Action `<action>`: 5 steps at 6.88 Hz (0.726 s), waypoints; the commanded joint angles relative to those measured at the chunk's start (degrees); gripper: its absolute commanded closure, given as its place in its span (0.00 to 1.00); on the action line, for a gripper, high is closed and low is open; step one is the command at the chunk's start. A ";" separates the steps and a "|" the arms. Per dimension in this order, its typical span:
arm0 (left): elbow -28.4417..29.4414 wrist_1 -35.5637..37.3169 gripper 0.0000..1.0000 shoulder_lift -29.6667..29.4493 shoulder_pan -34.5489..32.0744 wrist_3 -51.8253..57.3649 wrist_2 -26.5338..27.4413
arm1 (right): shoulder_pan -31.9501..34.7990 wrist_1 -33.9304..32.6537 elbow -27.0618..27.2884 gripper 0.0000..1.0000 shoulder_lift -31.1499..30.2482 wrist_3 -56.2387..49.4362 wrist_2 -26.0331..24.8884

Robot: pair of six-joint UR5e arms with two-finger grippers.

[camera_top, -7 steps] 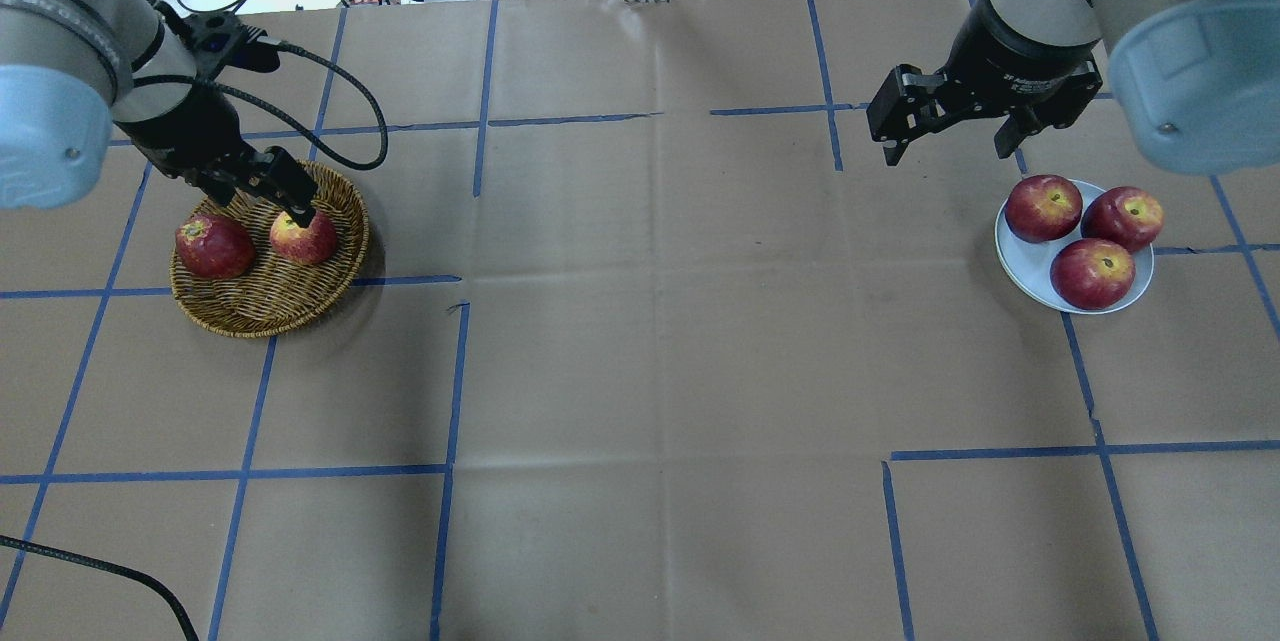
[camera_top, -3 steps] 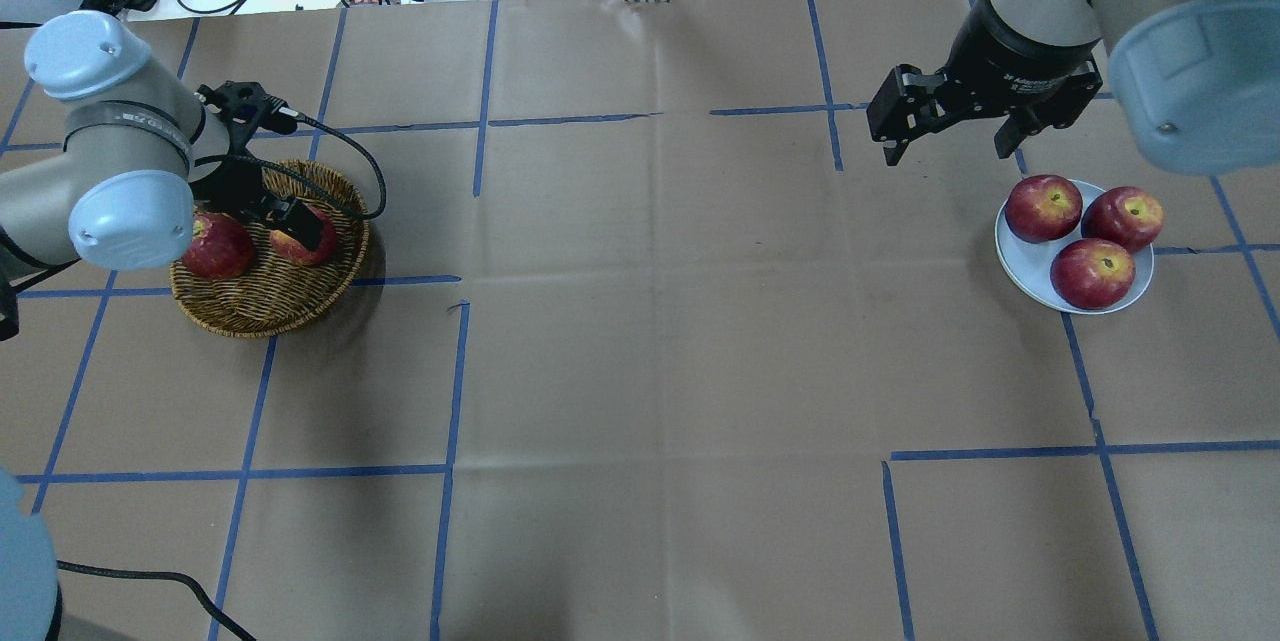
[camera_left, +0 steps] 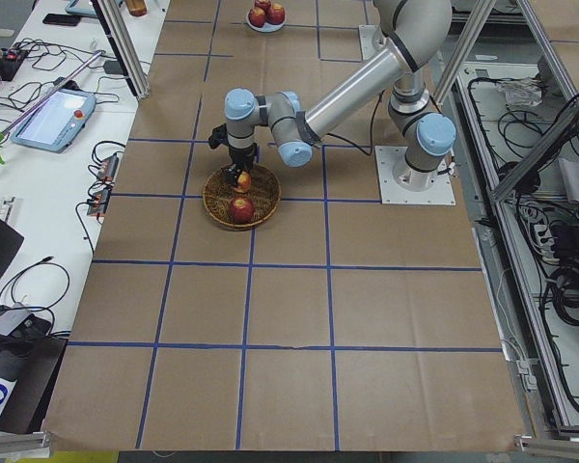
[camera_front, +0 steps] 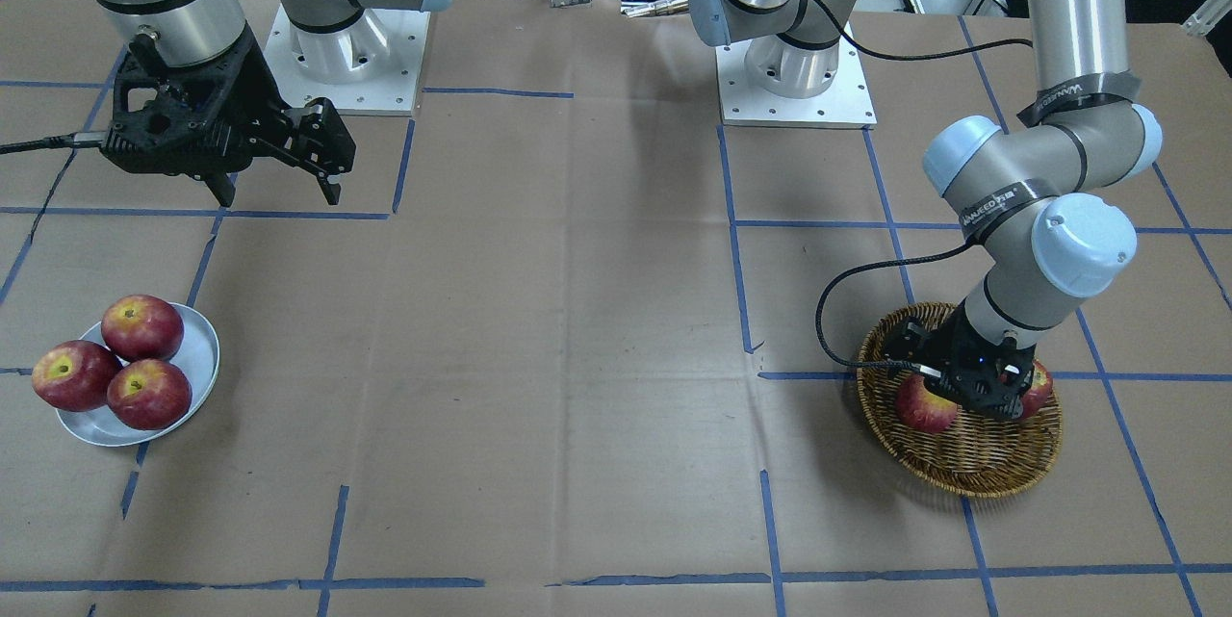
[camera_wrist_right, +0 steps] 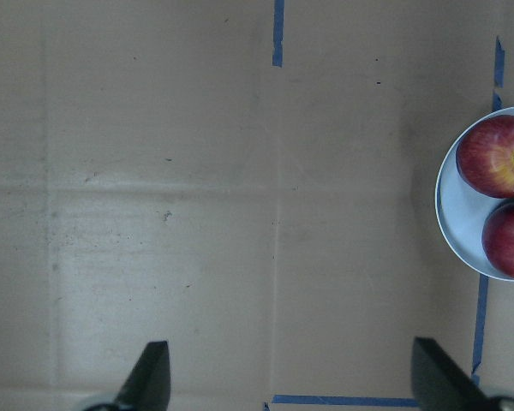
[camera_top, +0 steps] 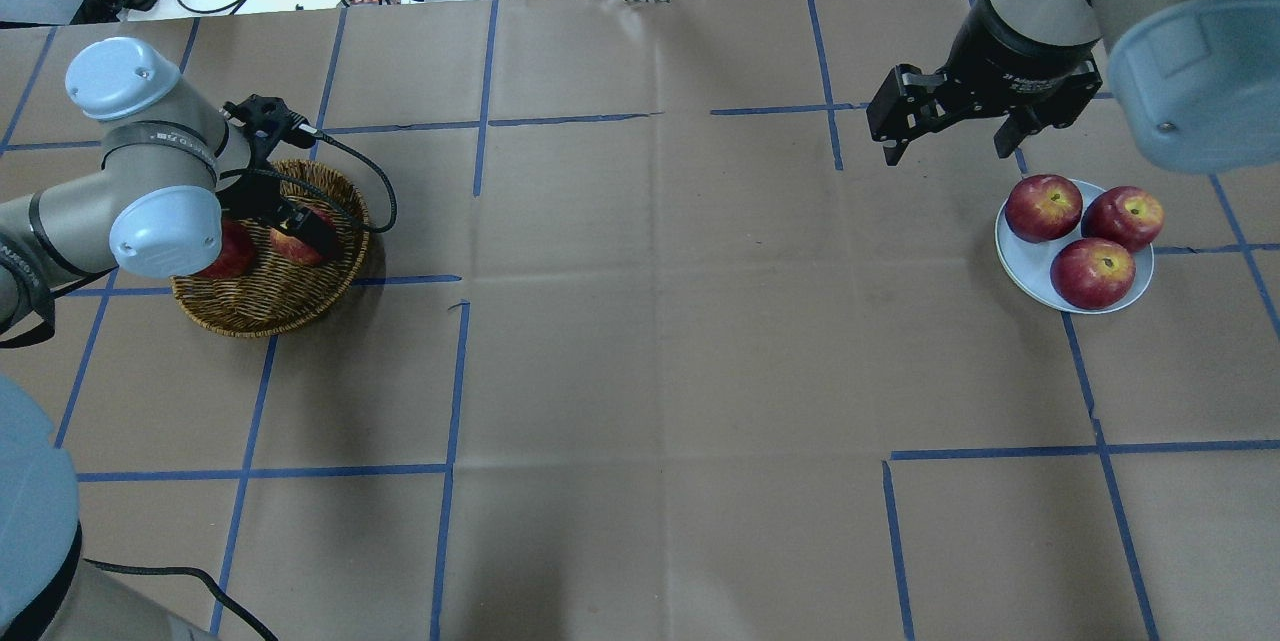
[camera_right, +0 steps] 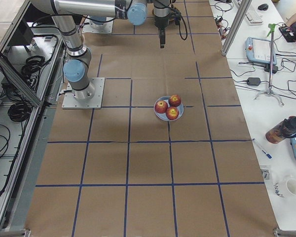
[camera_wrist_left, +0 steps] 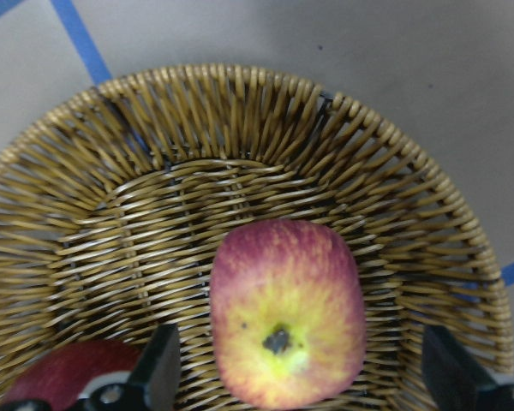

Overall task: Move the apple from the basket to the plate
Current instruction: 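Close the left gripper on the apple and lift it from the basket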

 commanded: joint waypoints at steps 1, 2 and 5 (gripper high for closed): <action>0.41 0.10 0.22 -1.34 0.00 0.09 0.35 | 0.00 0.02 0.00 0.00 0.00 0.00 0.00; 0.51 0.10 0.24 -2.31 0.00 0.09 0.26 | 0.00 0.02 0.00 0.00 0.00 0.09 0.00; 0.95 0.28 0.51 -2.06 0.00 -0.08 0.35 | 0.00 -0.15 0.00 0.00 0.00 0.00 0.00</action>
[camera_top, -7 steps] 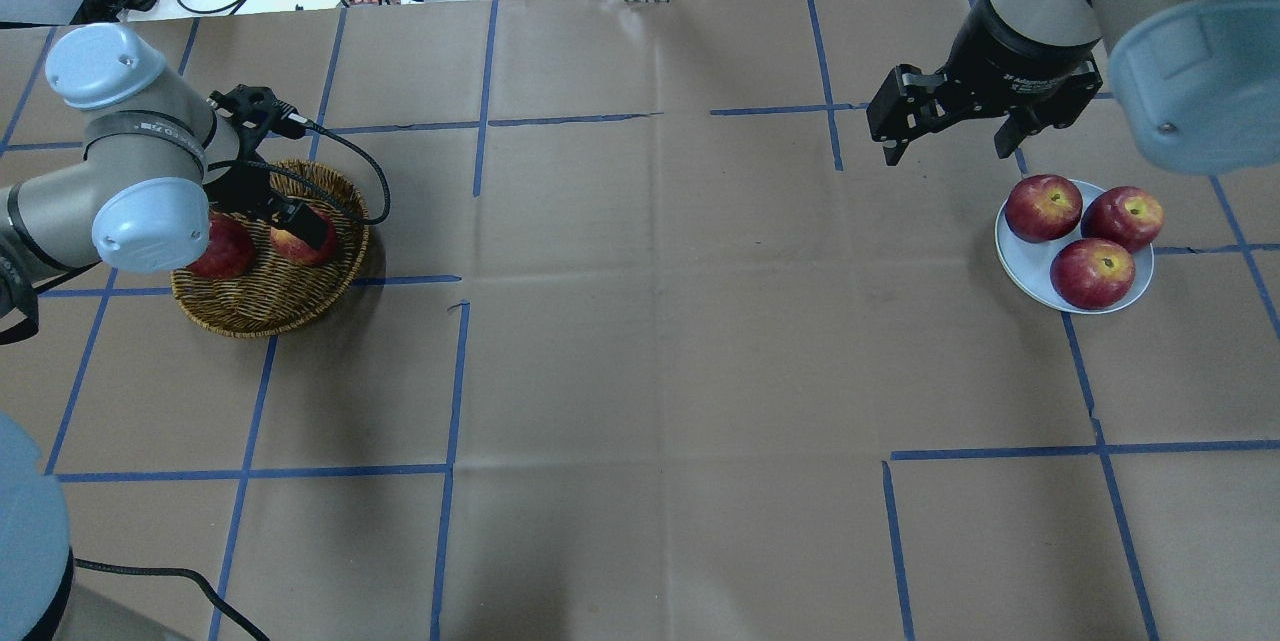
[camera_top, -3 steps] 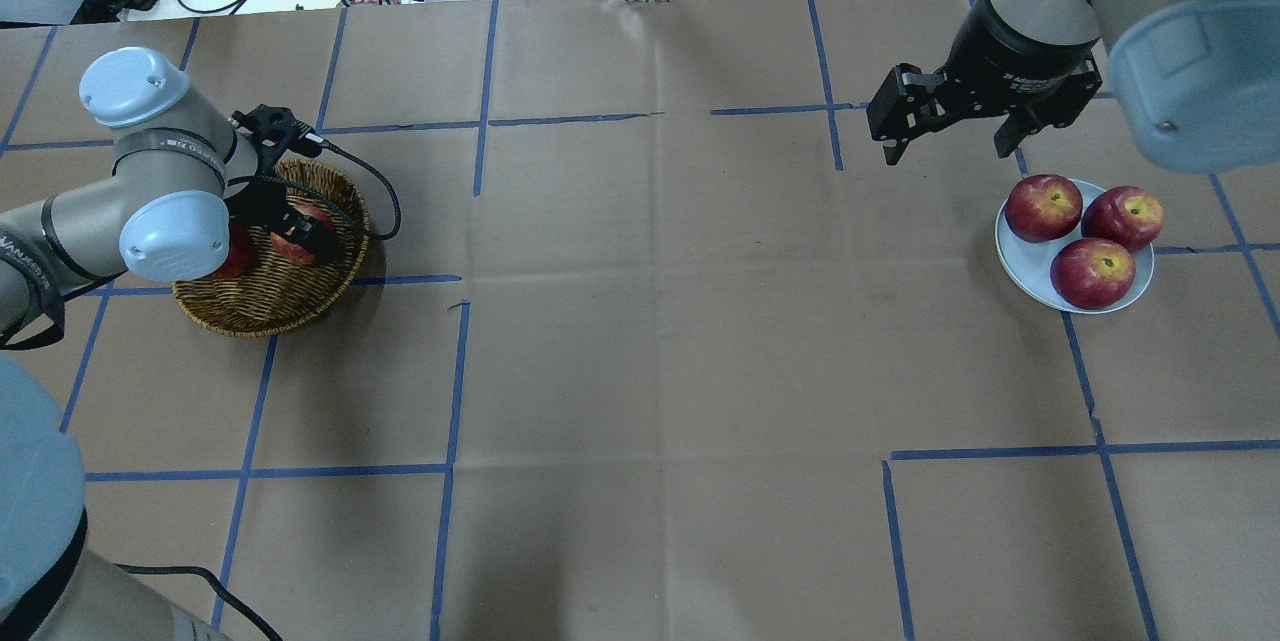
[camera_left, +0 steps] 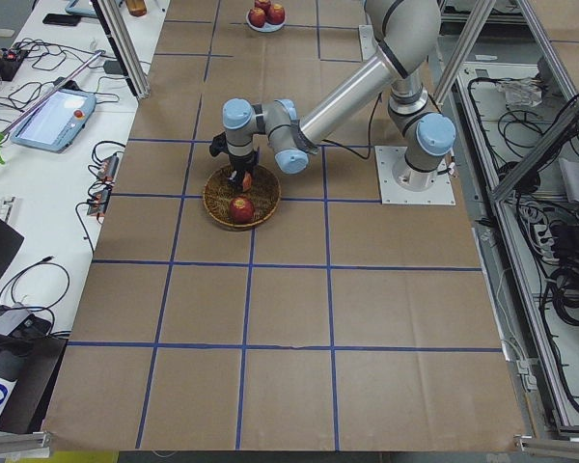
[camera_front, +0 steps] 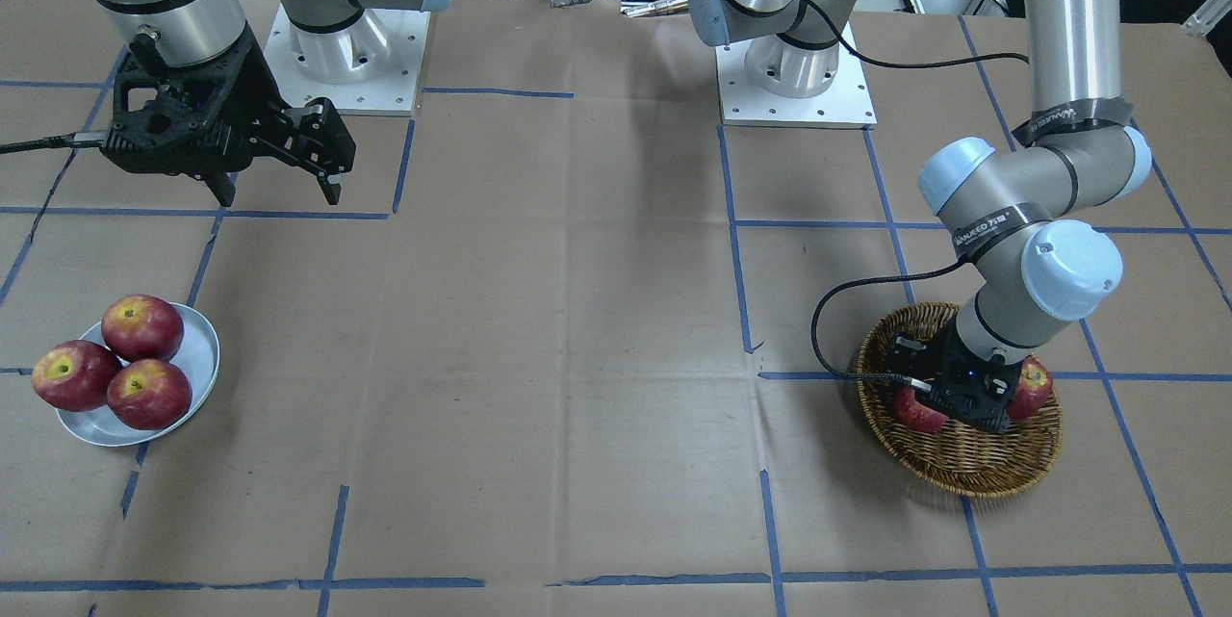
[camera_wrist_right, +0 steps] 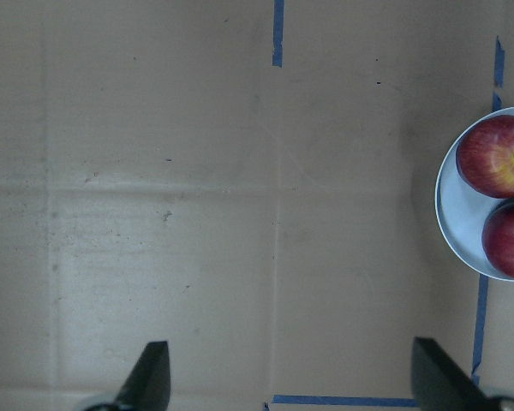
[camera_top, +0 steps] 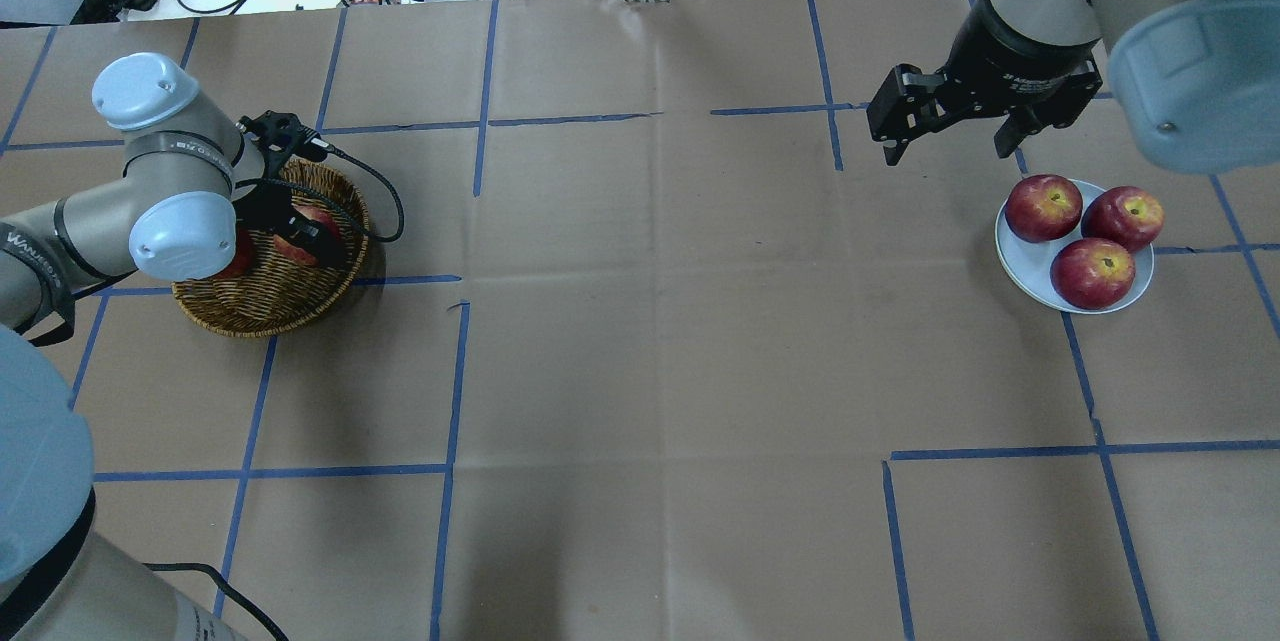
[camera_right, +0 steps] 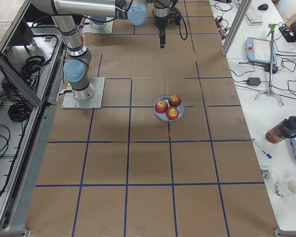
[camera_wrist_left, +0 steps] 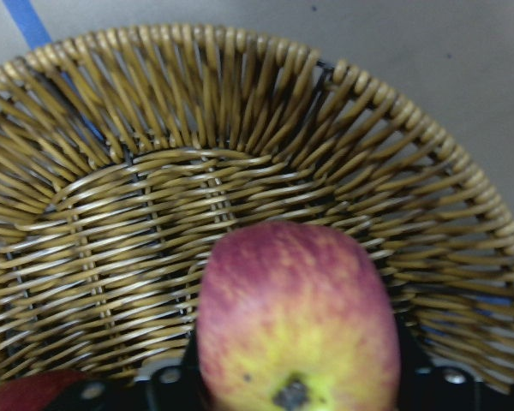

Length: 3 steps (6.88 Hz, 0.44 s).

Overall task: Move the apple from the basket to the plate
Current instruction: 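Close the left gripper on the apple and lift it from the basket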

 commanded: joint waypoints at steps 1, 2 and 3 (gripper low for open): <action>1.52 -1.72 0.53 2.27 -1.22 -1.92 0.11 | 0.00 -0.14 0.00 0.00 0.00 -0.01 0.00; 3.36 -6.87 0.53 5.16 -2.19 -8.64 -0.58 | 0.00 -0.14 0.00 0.00 0.00 -0.01 0.09; 5.64 -11.62 0.53 7.63 -6.64 -15.75 -0.59 | 0.00 -0.14 0.00 0.00 0.00 -0.01 0.00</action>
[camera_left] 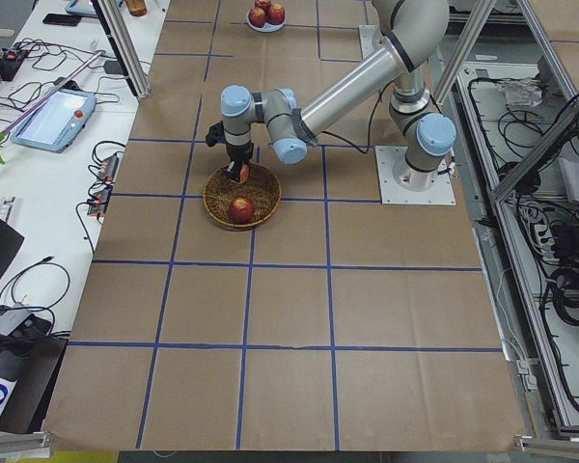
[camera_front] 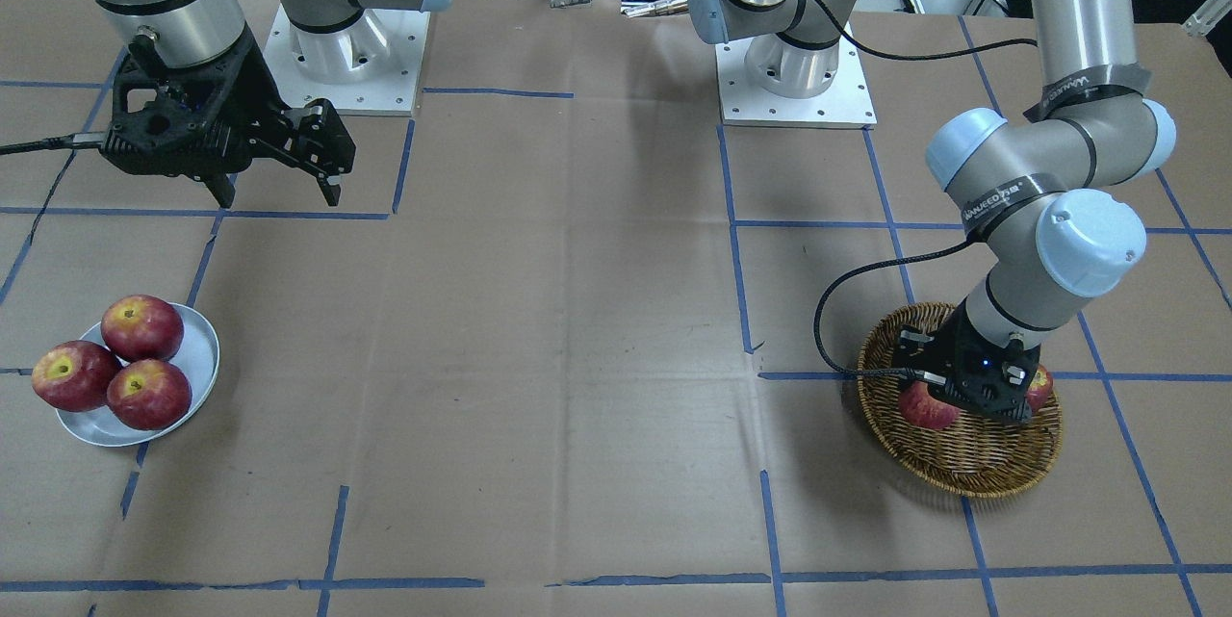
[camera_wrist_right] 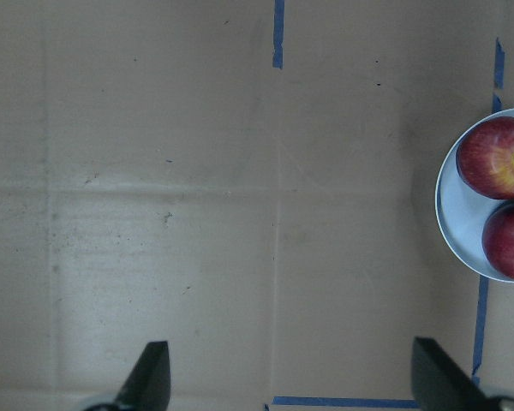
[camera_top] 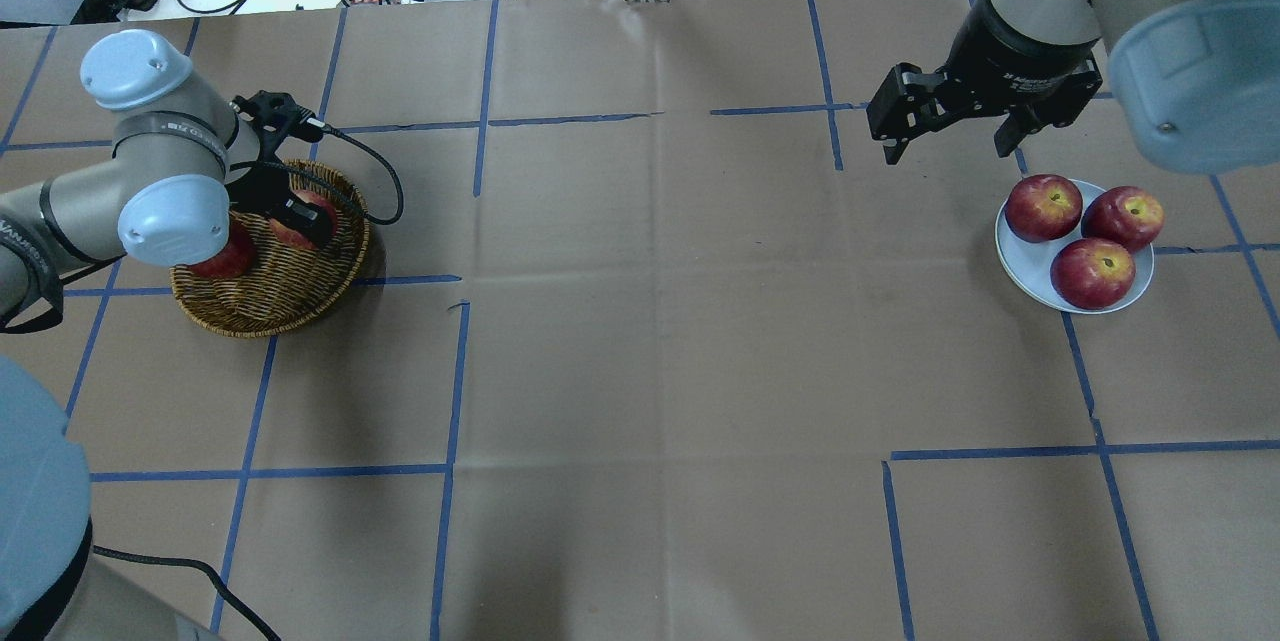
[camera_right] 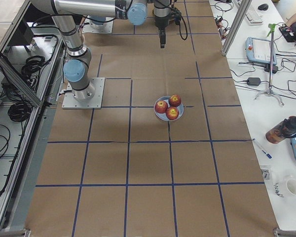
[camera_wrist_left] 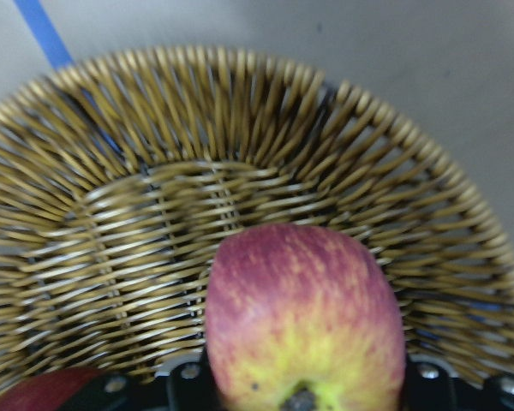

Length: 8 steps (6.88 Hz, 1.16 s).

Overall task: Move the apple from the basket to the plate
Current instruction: 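Close the left gripper on the apple and lift it from the basket, then carry the apple with the left gripper toward the middle of the table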

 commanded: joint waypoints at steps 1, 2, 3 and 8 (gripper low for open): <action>4.36 -7.86 0.53 3.68 -9.65 -15.20 -0.20 | 0.00 0.08 0.09 0.00 0.00 0.00 0.05; 5.16 -7.89 0.53 2.99 -15.89 -23.89 -0.38 | 0.00 0.08 0.09 0.00 0.09 0.00 0.05; 5.17 -7.28 0.53 2.12 -21.61 -32.33 -0.55 | 0.00 0.08 0.09 0.00 0.09 0.00 0.05; 7.63 -2.64 0.53 -6.48 -37.29 -47.25 -1.52 | 0.00 0.17 0.09 0.00 0.09 0.00 0.05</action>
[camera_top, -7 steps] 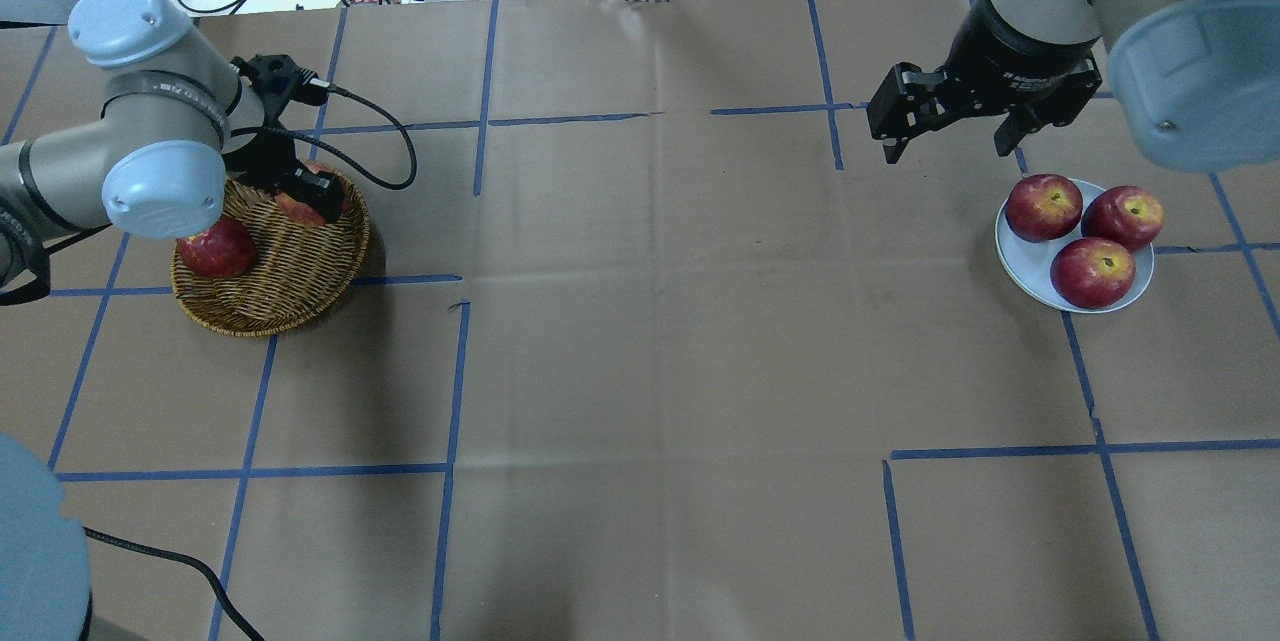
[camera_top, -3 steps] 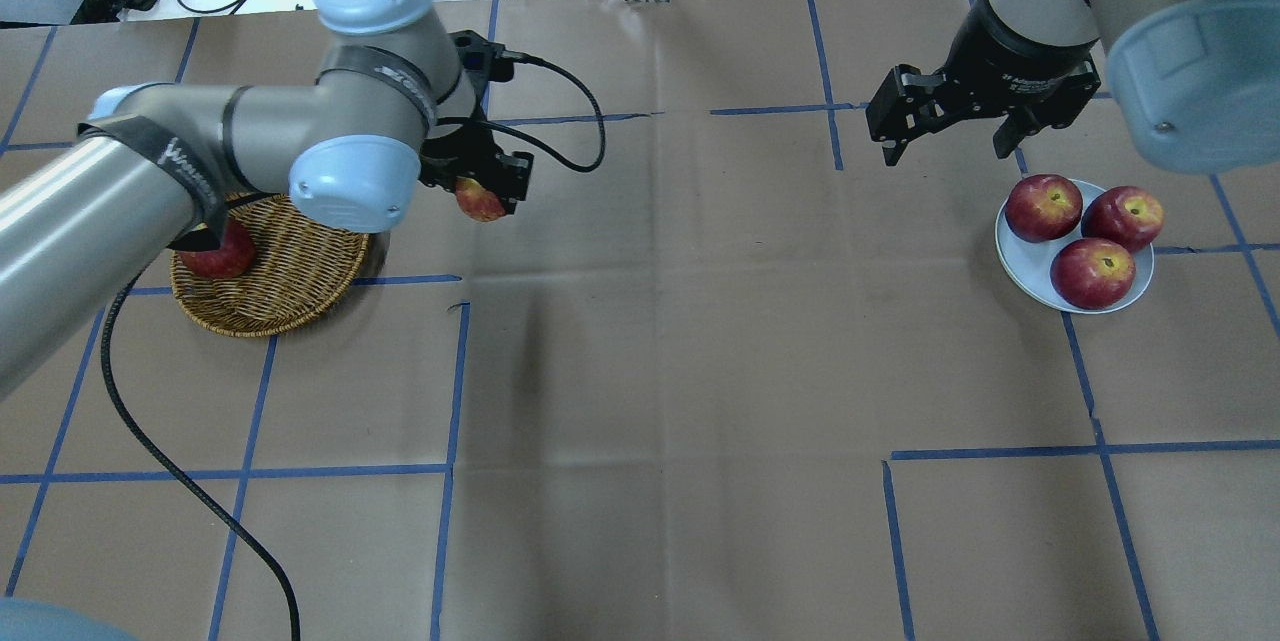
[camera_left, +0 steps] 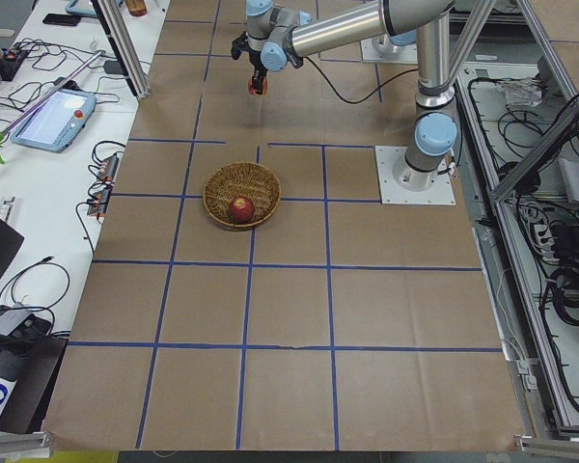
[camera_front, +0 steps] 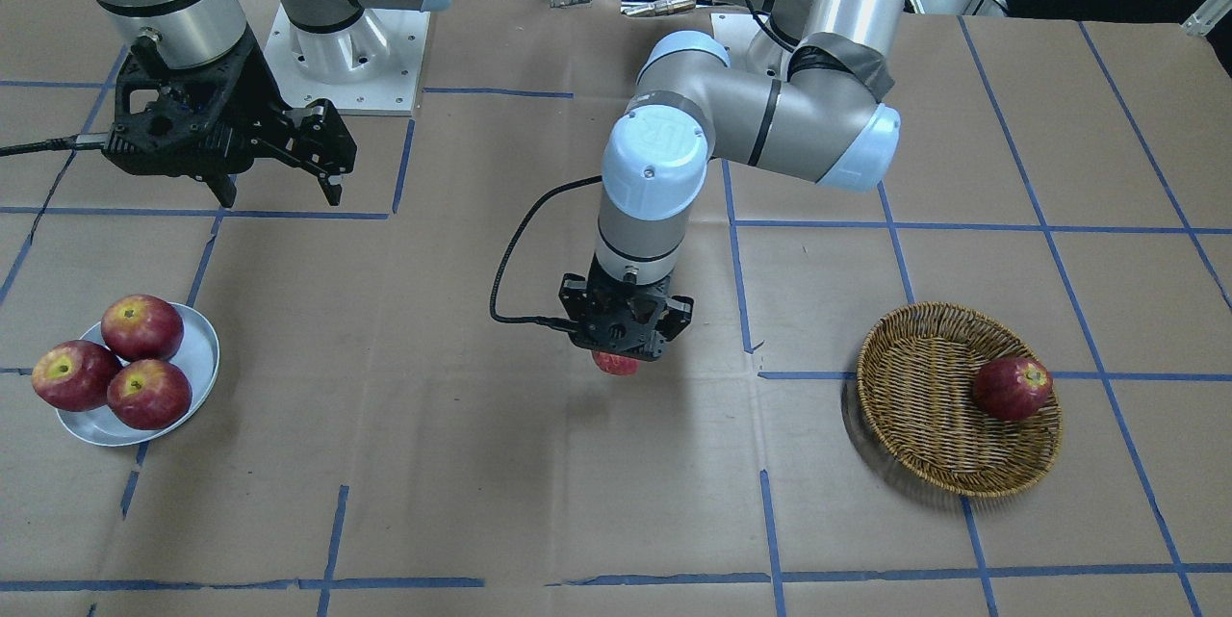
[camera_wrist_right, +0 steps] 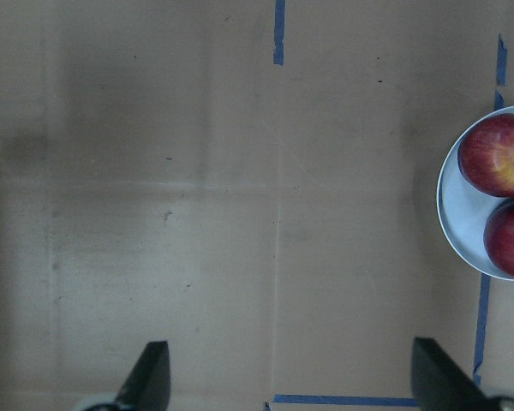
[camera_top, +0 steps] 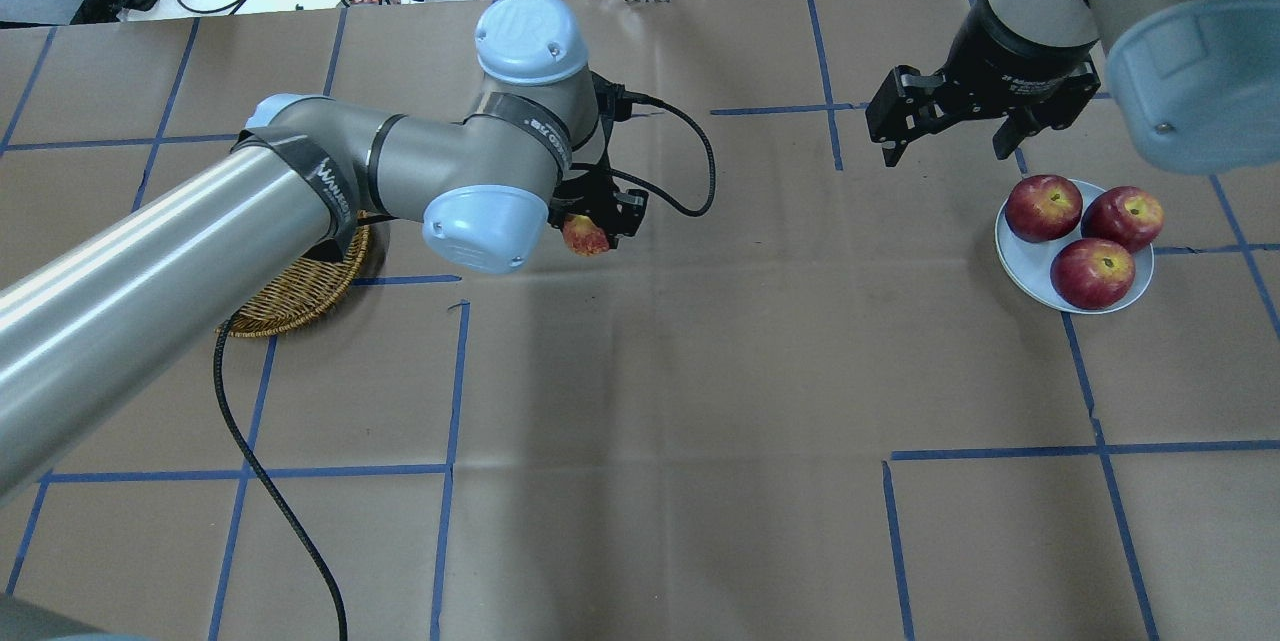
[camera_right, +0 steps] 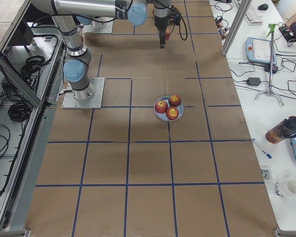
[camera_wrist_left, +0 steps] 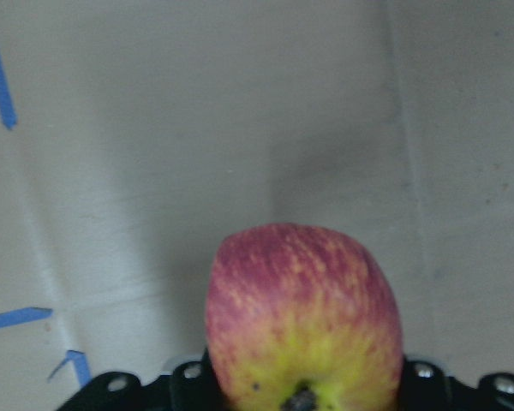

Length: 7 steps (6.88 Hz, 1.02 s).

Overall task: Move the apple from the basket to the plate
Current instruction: 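Carry the apple with the left gripper toward the middle of the table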

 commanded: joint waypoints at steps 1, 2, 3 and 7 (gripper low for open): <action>0.89 7.22 0.53 -6.80 -4.28 -4.02 -0.34 | 0.00 0.00 0.00 0.00 0.00 0.00 0.00; 0.89 7.70 0.53 -8.14 -4.39 -4.12 -0.17 | 0.00 0.00 0.00 0.00 0.00 0.00 0.00; 0.89 8.92 0.52 -8.94 -4.30 -4.29 -0.25 | 0.00 0.00 0.00 0.00 0.00 0.00 0.00; 1.33 8.68 0.01 -7.38 -3.86 -4.65 -0.17 | 0.00 -0.08 0.00 0.00 0.00 0.00 0.09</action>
